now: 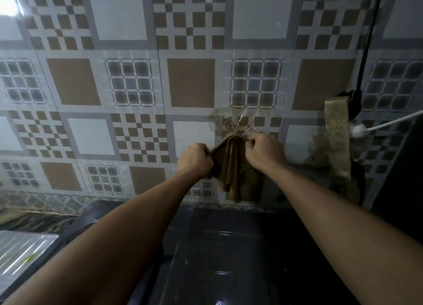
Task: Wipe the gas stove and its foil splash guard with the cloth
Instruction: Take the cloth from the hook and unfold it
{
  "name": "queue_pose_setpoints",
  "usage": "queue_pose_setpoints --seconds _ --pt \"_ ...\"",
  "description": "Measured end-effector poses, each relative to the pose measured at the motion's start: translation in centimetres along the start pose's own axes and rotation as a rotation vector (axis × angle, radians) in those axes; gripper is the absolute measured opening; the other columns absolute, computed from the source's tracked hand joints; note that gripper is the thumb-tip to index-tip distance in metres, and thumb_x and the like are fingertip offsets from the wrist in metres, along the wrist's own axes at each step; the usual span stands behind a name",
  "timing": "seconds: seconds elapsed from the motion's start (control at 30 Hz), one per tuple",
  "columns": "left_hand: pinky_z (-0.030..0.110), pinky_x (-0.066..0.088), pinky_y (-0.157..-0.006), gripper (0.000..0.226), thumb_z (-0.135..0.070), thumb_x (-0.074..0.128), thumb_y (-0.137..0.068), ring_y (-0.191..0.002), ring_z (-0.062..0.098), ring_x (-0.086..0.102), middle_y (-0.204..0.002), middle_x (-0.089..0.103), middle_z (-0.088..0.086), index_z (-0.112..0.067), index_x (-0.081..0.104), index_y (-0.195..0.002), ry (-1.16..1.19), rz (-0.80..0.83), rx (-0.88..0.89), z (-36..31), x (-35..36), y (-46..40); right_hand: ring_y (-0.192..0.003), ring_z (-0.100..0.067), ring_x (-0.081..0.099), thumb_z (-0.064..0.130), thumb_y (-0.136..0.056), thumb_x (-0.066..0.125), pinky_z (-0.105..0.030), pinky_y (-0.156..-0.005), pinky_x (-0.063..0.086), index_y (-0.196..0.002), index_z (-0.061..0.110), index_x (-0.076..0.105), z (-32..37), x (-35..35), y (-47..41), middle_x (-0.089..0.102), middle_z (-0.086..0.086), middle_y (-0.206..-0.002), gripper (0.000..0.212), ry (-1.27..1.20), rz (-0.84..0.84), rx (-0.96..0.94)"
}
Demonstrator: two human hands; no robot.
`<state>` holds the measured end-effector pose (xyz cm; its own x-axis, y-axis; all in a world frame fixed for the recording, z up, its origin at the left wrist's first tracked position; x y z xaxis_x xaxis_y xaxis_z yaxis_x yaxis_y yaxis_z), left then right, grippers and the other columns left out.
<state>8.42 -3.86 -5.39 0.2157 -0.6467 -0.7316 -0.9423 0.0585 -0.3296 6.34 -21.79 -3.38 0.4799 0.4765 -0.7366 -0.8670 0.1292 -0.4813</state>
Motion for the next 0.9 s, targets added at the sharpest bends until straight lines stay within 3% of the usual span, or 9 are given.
queue_pose_setpoints --seconds 0.13,0.3,0.4,0.47,0.5,0.57,0.67,0.8,0.9 --pt "0.038 0.055 -0.072 0.011 -0.023 0.043 -0.099 -0.080 0.018 0.060 -0.090 0.058 0.002 -0.016 0.052 -0.102 0.180 -0.158 0.017 -0.4 -3.2 -0.4 -0.073 -0.019 0.053 0.025 -0.100 0.036 -0.033 -0.061 0.041 -0.098 0.020 0.047 1.4 -1.6 0.6 0.051 0.002 -0.079 0.012 -0.200 -0.108 0.066" --pt "0.024 0.049 -0.067 0.012 -0.022 0.045 -0.100 -0.081 0.011 0.056 -0.091 0.055 0.000 -0.015 0.055 -0.103 0.288 -0.263 0.137 -2.7 -9.0 0.5 -0.078 -0.019 0.052 0.029 -0.100 0.039 -0.033 -0.063 0.038 -0.101 0.017 0.047 3.9 -4.7 2.2 0.053 0.002 -0.084 0.015 -0.412 -0.109 -0.004" --pt "0.023 0.048 -0.071 0.012 -0.021 0.048 -0.099 -0.085 0.013 0.059 -0.094 0.060 0.003 -0.015 0.058 -0.101 0.262 -0.262 0.186 -4.1 -12.0 1.4 -0.092 -0.017 0.055 0.051 -0.085 0.063 -0.032 -0.072 0.046 -0.113 0.020 0.049 5.6 -6.1 3.7 0.056 0.002 -0.103 0.044 -0.434 0.068 -0.068" --pt "0.023 0.048 -0.074 0.012 -0.021 0.049 -0.098 -0.088 0.012 0.060 -0.097 0.061 0.002 -0.016 0.059 -0.101 0.210 -0.258 0.214 -4.9 -13.6 2.4 -0.100 -0.014 0.053 0.046 -0.071 0.079 -0.031 -0.082 0.046 -0.125 0.022 0.046 7.1 -7.1 5.0 0.053 0.004 -0.115 0.067 -0.329 0.195 -0.126" --pt "0.023 0.049 -0.074 0.012 -0.021 0.049 -0.098 -0.090 0.012 0.060 -0.099 0.061 0.002 -0.016 0.059 -0.103 0.188 -0.255 0.221 -5.2 -14.3 2.9 -0.104 -0.014 0.053 0.041 -0.071 0.081 -0.031 -0.087 0.046 -0.130 0.023 0.045 7.8 -7.4 5.5 0.054 0.003 -0.119 0.072 -0.297 0.231 -0.150" --pt "0.024 0.049 -0.075 0.014 -0.021 0.050 -0.098 -0.093 0.012 0.059 -0.103 0.061 0.002 -0.015 0.060 -0.105 0.157 -0.244 0.224 -5.5 -15.2 3.8 -0.107 -0.016 0.056 0.038 -0.080 0.074 -0.035 -0.092 0.048 -0.133 0.025 0.047 9.0 -7.9 6.5 0.058 0.001 -0.122 0.061 -0.326 0.266 -0.182" --pt "0.029 0.051 -0.079 0.013 -0.021 0.055 -0.096 -0.094 0.015 0.060 -0.102 0.062 0.003 -0.014 0.062 -0.104 0.095 -0.256 0.220 -5.7 -16.3 4.8 -0.098 -0.019 0.063 0.035 -0.092 0.058 -0.041 -0.091 0.052 -0.117 0.022 0.059 10.7 -8.7 7.8 0.066 -0.002 -0.107 0.028 -0.504 0.380 -0.137" --pt "0.017 0.043 -0.063 0.026 -0.025 0.065 -0.090 -0.082 0.009 0.058 -0.099 0.060 -0.001 -0.013 0.061 -0.112 -0.012 -0.257 0.163 -5.3 -16.6 6.5 -0.075 -0.023 0.062 0.048 -0.095 0.047 -0.036 -0.075 0.054 -0.099 0.010 0.062 12.2 -9.7 9.3 0.061 -0.006 -0.077 0.040 -0.910 0.593 0.144" --pt "0.028 0.052 -0.071 0.035 -0.032 0.068 -0.087 -0.087 0.014 0.062 -0.098 0.061 -0.001 -0.012 0.060 -0.115 -0.045 -0.251 0.089 -4.2 -15.9 8.6 -0.066 -0.023 0.061 0.047 -0.095 0.046 -0.042 -0.081 0.053 -0.087 0.013 0.063 12.1 -9.6 9.7 0.059 -0.006 -0.068 0.039 -1.062 0.596 0.224"
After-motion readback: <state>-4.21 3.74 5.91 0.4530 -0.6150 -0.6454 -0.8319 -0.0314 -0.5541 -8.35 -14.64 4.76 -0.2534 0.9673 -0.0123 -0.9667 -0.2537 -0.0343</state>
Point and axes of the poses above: each hand's wrist, its own y-axis away from the middle knuckle, its own x-axis out of the palm, z = x × y, the point moved 1 cm from there along -y, towards the middle knuckle
